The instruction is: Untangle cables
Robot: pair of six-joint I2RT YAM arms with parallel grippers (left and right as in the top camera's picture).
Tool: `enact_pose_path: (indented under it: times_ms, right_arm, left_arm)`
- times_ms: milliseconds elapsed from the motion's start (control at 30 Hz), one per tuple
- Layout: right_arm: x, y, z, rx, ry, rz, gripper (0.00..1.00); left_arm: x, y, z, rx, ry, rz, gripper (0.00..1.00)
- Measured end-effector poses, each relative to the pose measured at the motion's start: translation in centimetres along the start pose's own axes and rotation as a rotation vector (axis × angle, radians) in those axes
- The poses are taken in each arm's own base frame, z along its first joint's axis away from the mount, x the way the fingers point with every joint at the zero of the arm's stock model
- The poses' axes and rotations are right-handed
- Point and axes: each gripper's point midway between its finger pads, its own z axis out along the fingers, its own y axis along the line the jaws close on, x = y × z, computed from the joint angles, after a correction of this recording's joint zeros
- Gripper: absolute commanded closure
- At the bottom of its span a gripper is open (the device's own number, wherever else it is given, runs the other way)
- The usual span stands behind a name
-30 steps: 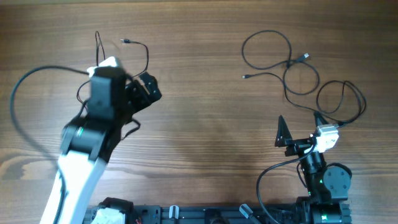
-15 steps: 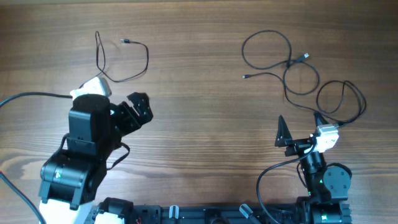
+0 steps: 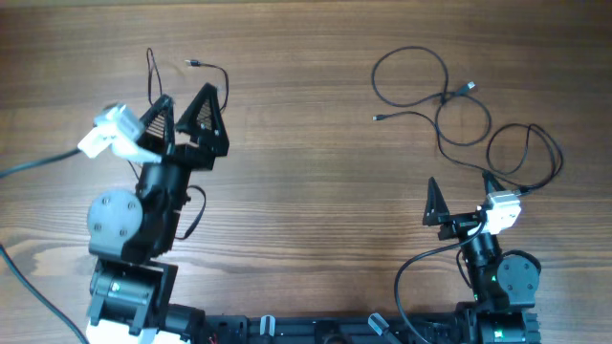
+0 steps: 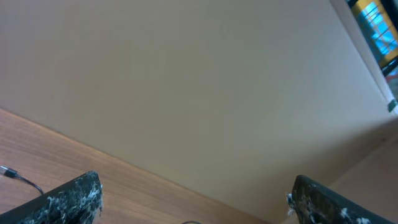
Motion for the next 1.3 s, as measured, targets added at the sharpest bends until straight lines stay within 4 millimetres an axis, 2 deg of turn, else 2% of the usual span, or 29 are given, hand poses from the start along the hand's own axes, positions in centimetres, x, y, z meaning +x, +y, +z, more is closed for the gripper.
enact_pose_path:
  times_ms: [133,300,500,700,867,1133,1200,1300]
  right_arm:
    - [0.0,0.0,0.0,0.0,0.0,0.0,0.0]
    - [0.0,0.0,0.0,0.0,0.0,0.0,0.0]
    - [0.0,0.0,0.0,0.0,0.0,0.0,0.0]
    - [0.0,0.0,0.0,0.0,0.0,0.0,0.0]
    - [0.0,0.0,0.0,0.0,0.0,0.0,0.0]
    - [0.0,0.0,0.0,0.0,0.0,0.0,0.01]
    - [0.0,0.0,0.0,0.0,0.0,0.0,0.0]
    - [0.0,0.0,0.0,0.0,0.0,0.0,0.0]
  left_arm:
    - [1.3,1.1,-2.2,0.01,-0.012,-0.001,0.0]
    - [4.7,4.0,-6.2,0.036,-0.043,-0.002,0.0]
    - [4.3,3.9,-9.3,0.126,-0.154,-0.007,0.0]
    - [4.0,3.6,-9.4,0.174,-0.213,-0.01,0.0]
    - [8.4,7.2,-8.1,0.117,-0.142,-0.007,0.0]
    - [9.4,8.0,-7.9,0.095,-0.115,-0.006,0.0]
    - [10.4,8.7,-7.8,0.064,-0.077,-0.004,0.0]
    - [13.2,11.0,-7.7,-0.028,0.037,0.002,0.0]
